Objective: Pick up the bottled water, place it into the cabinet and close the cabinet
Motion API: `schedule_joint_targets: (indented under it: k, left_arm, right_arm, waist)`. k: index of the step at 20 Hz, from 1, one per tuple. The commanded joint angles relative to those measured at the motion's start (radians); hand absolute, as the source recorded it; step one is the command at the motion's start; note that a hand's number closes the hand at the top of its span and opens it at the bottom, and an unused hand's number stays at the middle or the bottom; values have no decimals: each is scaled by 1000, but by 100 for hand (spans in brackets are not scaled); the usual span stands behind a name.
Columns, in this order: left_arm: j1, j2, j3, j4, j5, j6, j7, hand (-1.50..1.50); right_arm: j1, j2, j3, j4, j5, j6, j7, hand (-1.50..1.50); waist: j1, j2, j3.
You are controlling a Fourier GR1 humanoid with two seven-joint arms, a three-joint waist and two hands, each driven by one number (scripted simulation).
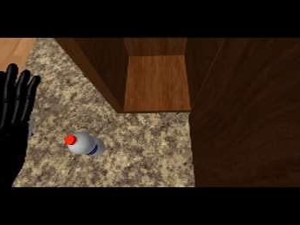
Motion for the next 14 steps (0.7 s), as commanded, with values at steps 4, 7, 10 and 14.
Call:
schedule_joint_targets:
  k: [4, 7, 10, 14]
  left_arm:
    - [10, 3, -132, -101, 20, -78, 66, -150]
    - [161, -85, -183, 47, 166, -25, 150, -150]
    - [249, -87, -199, 8, 249, -36, 205, -150]
    - [369, -82, -248, -133, 245, -20, 274, -150]
  right_arm:
    - [101, -14, 29, -88, 10, 49, -58, -150]
    - [163, 79, 95, -31, -162, 64, 67, -150]
    - [231, 68, 88, -58, -264, 102, 108, -150]
    - [336, 37, 73, -215, -324, 111, 174, -150]
  waist:
    - [-1, -38, -39]
    - [-1, -18, -40]
    - [5, -36, -39]
    - [3, -39, -40]
